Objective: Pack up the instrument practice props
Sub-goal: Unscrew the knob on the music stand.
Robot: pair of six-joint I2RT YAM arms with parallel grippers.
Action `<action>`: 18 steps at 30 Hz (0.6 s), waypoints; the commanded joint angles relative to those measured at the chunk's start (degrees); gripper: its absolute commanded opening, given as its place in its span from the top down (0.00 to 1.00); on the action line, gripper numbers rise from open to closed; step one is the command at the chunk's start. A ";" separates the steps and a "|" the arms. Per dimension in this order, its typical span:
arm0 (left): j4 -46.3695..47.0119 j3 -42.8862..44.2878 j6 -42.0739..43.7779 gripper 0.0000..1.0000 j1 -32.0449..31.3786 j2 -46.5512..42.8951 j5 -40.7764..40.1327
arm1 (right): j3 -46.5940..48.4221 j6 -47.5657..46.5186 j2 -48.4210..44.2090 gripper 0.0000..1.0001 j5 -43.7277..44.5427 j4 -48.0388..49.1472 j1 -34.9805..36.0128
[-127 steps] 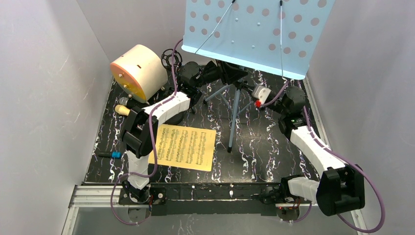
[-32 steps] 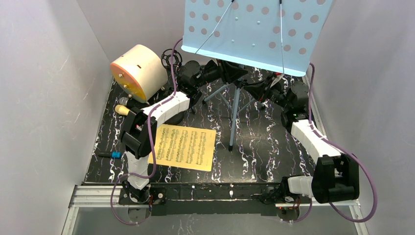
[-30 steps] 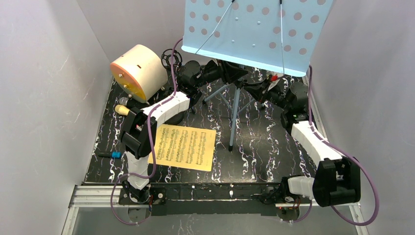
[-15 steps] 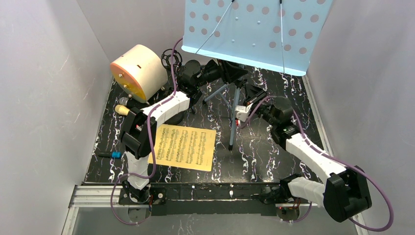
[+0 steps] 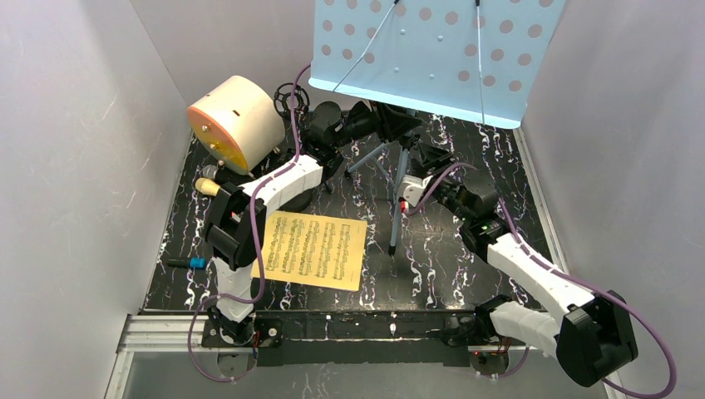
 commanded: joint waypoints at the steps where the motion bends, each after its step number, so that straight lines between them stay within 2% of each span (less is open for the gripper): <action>1: -8.21 -0.32 -0.74 1.00 0.39 -1.48 -2.10 | 3.22 27.08 -3.03 0.37 -1.29 0.13 -0.01; 5: -8.28 -0.32 -0.62 1.00 0.39 -1.53 -2.15 | 4.25 46.57 -4.06 0.26 -0.44 -1.55 -1.18; 13: -8.30 -0.27 -0.70 1.00 0.42 -1.57 -1.94 | 1.20 82.26 -5.04 0.17 -3.19 0.15 -4.77; 18: -8.30 -0.20 -0.74 1.00 0.40 -1.49 -1.80 | 1.14 100.94 -5.15 0.13 -1.98 0.76 -8.41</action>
